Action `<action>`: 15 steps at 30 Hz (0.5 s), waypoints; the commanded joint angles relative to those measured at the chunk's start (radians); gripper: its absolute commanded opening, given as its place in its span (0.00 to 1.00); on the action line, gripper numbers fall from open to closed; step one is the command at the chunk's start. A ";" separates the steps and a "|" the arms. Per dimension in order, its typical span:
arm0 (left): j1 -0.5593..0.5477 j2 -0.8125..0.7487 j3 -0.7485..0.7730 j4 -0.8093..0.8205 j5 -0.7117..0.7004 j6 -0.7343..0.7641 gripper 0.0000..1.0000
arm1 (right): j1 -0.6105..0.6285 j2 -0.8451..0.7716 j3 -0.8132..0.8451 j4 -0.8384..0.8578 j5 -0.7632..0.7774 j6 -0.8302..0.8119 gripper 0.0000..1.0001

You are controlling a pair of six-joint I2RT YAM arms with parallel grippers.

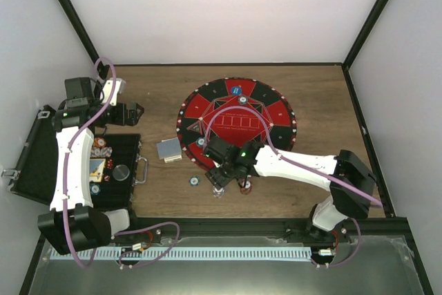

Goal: Distribute texas hold em gaming equipment

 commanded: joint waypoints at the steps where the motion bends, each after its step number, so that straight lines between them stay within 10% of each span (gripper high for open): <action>1: 0.005 0.000 0.030 -0.013 0.019 0.006 1.00 | 0.016 0.021 -0.021 -0.005 -0.038 -0.023 0.76; 15: 0.006 -0.003 -0.003 -0.010 0.010 0.024 1.00 | 0.063 0.087 -0.053 0.032 -0.065 -0.034 0.74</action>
